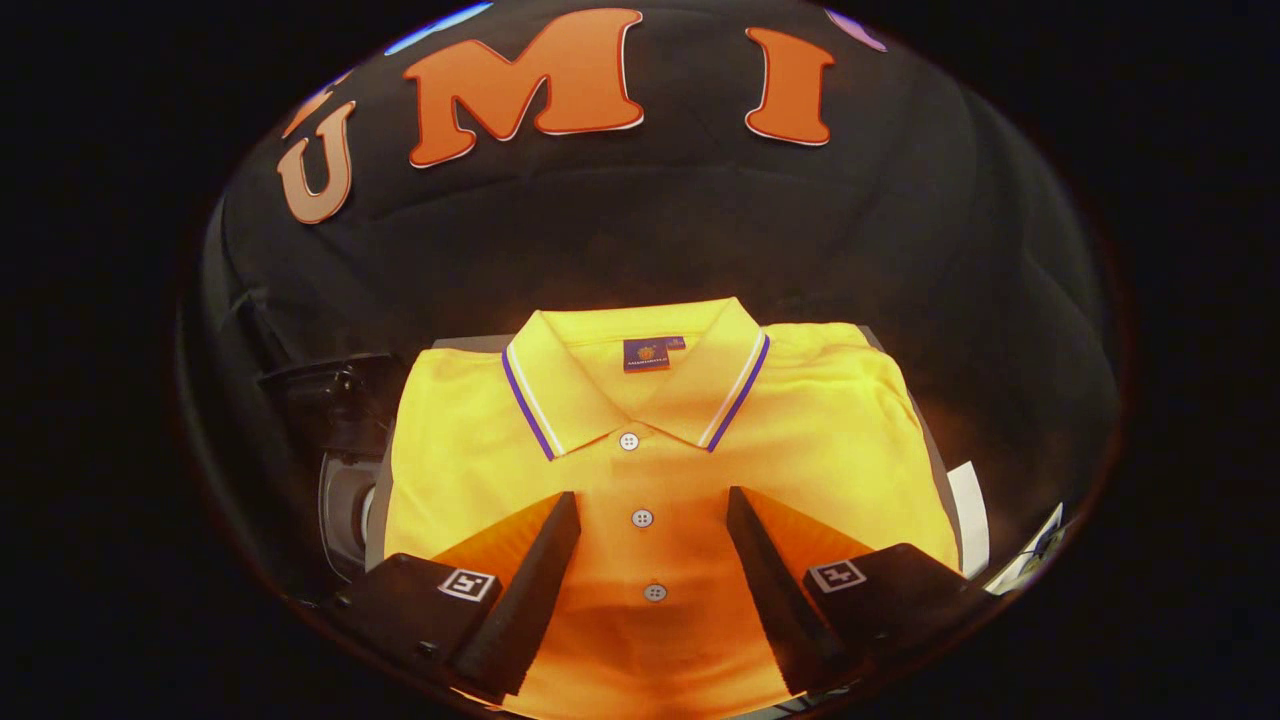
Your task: Put the clothes into the washing machine and then close the washing machine lid.
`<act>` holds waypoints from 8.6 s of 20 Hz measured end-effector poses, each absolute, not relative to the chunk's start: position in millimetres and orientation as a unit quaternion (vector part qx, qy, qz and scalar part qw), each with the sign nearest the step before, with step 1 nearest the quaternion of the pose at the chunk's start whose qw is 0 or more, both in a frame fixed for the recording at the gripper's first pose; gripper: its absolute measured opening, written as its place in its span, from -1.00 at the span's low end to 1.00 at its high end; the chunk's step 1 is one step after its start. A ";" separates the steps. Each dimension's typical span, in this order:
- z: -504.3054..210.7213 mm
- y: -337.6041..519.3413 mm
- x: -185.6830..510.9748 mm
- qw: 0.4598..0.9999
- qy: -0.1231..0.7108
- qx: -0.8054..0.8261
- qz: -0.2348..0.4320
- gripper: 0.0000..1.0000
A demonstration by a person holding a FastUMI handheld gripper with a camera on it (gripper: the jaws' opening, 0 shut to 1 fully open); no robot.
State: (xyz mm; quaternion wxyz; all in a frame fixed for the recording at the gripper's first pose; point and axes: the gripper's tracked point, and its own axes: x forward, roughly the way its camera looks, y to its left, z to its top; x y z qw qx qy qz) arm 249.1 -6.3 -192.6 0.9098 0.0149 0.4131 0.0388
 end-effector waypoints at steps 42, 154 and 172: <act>-23.8 195.8 182.2 0.934 0.208 0.203 0.209 -0.80; -154.5 401.9 364.8 0.951 0.241 0.027 0.189 0.99; -166.6 388.6 299.2 0.957 0.212 0.020 0.198 0.99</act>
